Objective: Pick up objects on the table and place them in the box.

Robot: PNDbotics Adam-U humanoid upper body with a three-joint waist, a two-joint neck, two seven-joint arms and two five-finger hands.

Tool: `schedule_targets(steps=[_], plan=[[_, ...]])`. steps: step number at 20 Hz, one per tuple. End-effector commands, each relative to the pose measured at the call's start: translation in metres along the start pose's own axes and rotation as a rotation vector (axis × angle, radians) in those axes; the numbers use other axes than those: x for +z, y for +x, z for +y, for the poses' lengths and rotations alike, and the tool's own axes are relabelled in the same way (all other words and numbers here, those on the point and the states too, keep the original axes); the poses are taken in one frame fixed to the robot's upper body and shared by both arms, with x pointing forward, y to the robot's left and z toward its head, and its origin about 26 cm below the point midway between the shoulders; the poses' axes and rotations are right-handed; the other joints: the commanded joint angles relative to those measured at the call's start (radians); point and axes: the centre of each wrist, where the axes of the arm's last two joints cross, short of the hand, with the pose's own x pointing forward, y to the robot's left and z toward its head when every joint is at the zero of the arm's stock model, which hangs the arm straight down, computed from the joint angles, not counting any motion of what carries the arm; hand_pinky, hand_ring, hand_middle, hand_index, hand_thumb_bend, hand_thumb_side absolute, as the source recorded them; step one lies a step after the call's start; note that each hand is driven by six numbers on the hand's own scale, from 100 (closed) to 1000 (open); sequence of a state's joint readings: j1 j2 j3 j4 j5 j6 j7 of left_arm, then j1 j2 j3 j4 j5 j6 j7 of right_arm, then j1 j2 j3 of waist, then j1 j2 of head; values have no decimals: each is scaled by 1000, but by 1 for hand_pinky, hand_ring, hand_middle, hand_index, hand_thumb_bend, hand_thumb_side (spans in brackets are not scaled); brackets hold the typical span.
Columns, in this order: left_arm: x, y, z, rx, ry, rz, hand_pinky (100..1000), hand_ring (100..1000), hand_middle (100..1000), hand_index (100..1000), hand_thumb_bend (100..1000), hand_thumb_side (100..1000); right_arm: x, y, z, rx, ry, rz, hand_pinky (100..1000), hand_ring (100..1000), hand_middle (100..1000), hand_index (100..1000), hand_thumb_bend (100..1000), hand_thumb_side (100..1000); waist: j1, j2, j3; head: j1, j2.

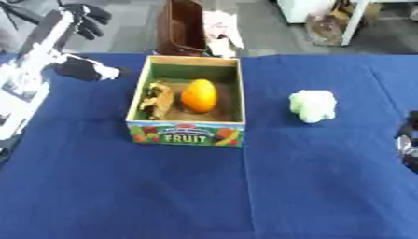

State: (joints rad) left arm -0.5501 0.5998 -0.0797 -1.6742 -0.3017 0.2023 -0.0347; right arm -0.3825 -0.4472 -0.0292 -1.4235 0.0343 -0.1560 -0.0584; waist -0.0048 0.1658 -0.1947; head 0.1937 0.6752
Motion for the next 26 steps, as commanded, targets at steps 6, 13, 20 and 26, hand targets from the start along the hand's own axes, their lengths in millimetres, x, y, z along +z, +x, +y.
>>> schedule_targets(steps=[6,13,20,26], plan=[[27,7,20,142,128,-54,613,594,624,754,799,100,-43,25,-41,238,122,-111,585,763,711,771,217,100,0,-26,25,-21,0],[44,5,10,260,171,-59,597,579,613,747,799,100,-74,26,-51,408,264,-121,614,799,758,809,415,100,3,-32,54,-38,2],[57,-2,-4,330,181,-16,585,568,603,743,801,100,-94,12,-36,488,366,-87,625,815,782,836,463,148,9,-33,78,-59,6],[65,-8,-10,343,176,16,583,565,600,742,803,100,-101,-5,-17,516,405,-45,627,818,787,842,473,163,13,-34,92,-74,10]])
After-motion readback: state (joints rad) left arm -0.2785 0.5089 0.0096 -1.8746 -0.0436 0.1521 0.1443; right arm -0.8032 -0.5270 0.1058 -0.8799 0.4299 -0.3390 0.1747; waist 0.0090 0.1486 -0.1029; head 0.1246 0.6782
